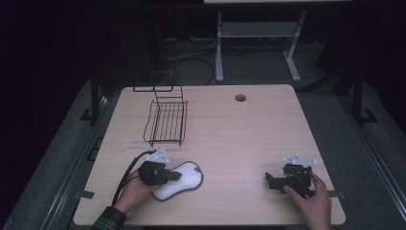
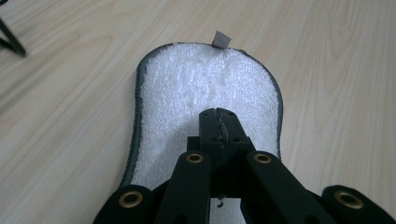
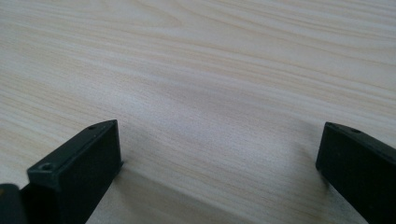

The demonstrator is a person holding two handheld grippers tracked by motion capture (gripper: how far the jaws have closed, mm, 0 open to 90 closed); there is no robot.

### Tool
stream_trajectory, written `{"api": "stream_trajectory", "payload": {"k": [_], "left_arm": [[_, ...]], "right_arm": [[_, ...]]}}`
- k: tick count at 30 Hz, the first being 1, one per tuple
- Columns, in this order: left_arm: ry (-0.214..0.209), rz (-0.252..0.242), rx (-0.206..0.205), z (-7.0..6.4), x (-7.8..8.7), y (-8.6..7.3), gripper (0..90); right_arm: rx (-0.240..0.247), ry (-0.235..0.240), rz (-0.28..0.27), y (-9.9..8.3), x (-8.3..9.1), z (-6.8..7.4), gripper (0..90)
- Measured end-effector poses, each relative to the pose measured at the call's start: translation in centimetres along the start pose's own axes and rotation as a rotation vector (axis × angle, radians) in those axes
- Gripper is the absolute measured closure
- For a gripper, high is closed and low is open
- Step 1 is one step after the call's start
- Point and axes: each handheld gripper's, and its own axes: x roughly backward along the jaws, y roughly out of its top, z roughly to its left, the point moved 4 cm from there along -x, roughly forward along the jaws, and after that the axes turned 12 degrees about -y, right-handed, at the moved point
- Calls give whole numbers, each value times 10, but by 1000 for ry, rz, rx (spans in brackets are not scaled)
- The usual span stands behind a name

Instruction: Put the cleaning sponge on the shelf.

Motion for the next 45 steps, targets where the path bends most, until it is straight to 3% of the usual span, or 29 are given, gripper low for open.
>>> {"api": "stream_trajectory", "payload": {"k": [6, 13, 25, 36, 45], "left_arm": [[5, -11, 17, -1, 14, -15, 899], [28, -2, 17, -3, 18, -15, 888], [55, -53, 57, 0, 28, -11, 525], [76, -32, 70, 6, 27, -17, 161], [95, -11, 70, 10, 22, -20, 142]], "right_arm": [[-1, 0, 0, 0, 0, 0, 0], [1, 0, -1, 0, 0, 0, 0], [1, -1, -1, 0, 0, 0, 0], [-1, 0, 1, 0, 0, 0, 0], [0, 0, 0, 0, 0, 0, 0]]}}
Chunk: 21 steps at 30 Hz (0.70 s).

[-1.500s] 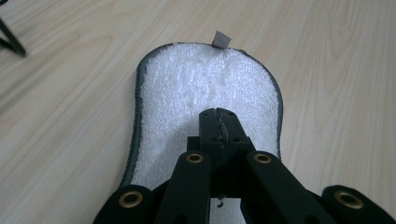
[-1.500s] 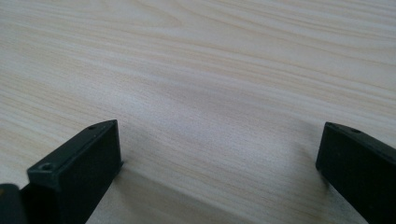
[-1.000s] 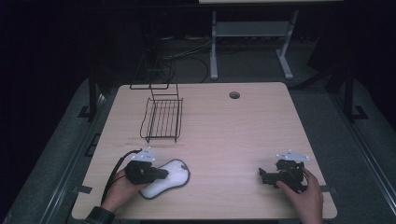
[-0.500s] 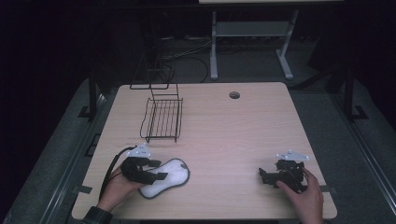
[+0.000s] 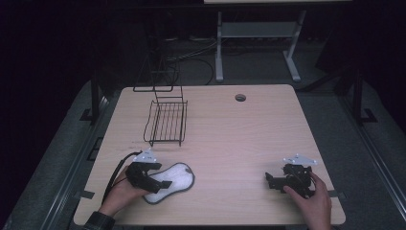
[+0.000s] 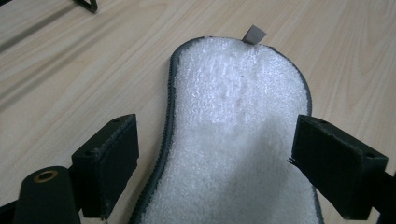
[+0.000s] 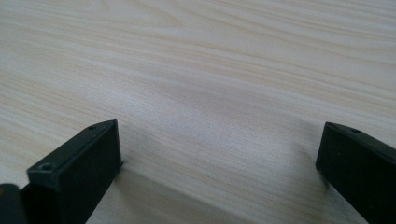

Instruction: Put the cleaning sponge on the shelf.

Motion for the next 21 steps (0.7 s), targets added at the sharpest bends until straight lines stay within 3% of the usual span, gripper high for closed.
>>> {"api": "stream_trajectory", "payload": {"k": [21], "left_arm": [[-11, 40, -28, -2, -14, -3, 128]], "right_arm": [[1, 0, -1, 0, 0, 0, 0]]}}
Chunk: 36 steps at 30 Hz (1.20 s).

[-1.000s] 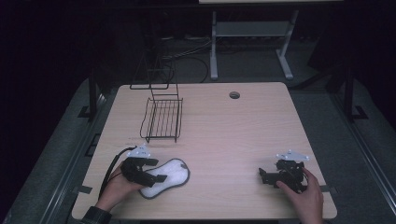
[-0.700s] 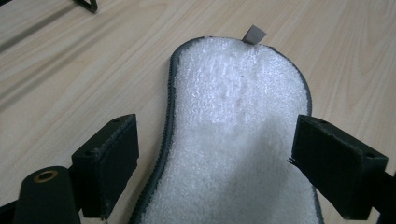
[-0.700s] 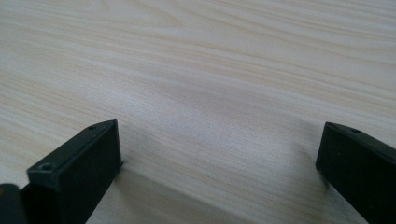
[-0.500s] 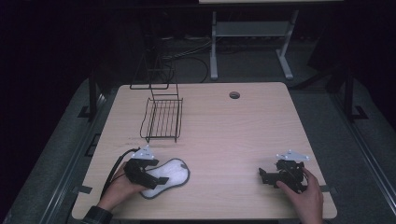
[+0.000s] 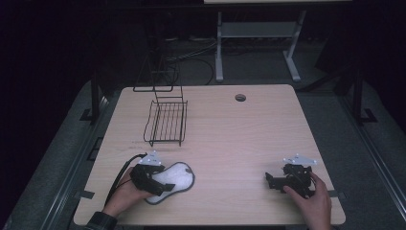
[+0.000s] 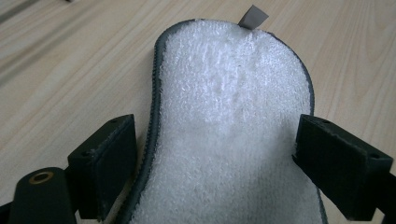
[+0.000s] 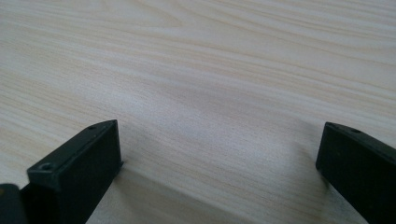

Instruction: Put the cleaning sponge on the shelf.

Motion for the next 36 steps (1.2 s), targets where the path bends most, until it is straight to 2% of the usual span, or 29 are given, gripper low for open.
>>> {"api": "stream_trajectory", "payload": {"k": [2, 12, 15, 23, 31, 34, 36], "left_arm": [[2, 7, -15, 0, 0, 0, 127], [20, 43, -32, -1, -2, 2, 130], [3, 33, -34, -3, -1, 2, 193], [-8, 39, -29, -3, 1, 3, 234], [9, 17, -57, -5, 9, 6, 342], [1, -8, -54, -4, 13, 7, 421], [-1, -11, -49, -4, 14, 7, 435]], "right_arm": [[0, 0, 0, 0, 0, 0, 0], [-1, 0, 1, 0, 0, 0, 0], [0, 0, 0, 0, 0, 0, 0], [2, 0, 0, 0, 0, 0, 0], [1, 0, 0, 0, 0, 0, 0], [1, 0, 0, 0, 0, 0, 0], [0, 0, 1, 0, 0, 0, 0]]}}
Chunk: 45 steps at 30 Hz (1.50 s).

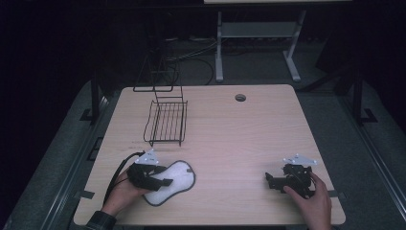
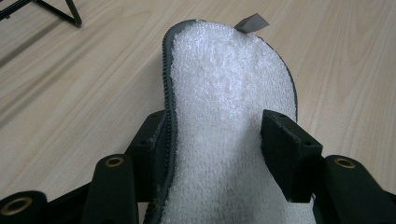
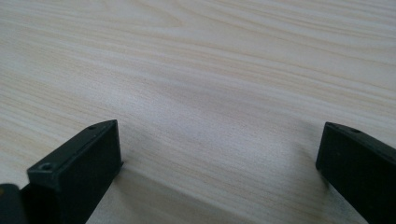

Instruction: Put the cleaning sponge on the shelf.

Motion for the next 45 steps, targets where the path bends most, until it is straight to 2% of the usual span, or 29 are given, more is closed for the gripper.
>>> {"api": "stream_trajectory", "payload": {"k": [2, 8, 21, 28, 36, 45], "left_arm": [[0, -1, 1, 0, 0, 0, 438], [-14, -35, 3, 0, 8, 2, 554], [-53, -73, 13, 1, 17, 5, 662], [-89, -130, 29, -2, 24, 10, 730], [-123, -165, 36, -4, 29, 13, 776], [-138, -190, 42, -7, 33, 17, 811]], "right_arm": [[-1, 0, 0, 0, 0, 0, 0], [1, 0, 0, 0, 0, 0, 0], [0, 0, 0, 0, 0, 0, 0], [0, 0, 0, 0, 0, 0, 0], [0, 0, 0, 0, 0, 0, 0], [1, 0, -1, 0, 0, 0, 0]]}}
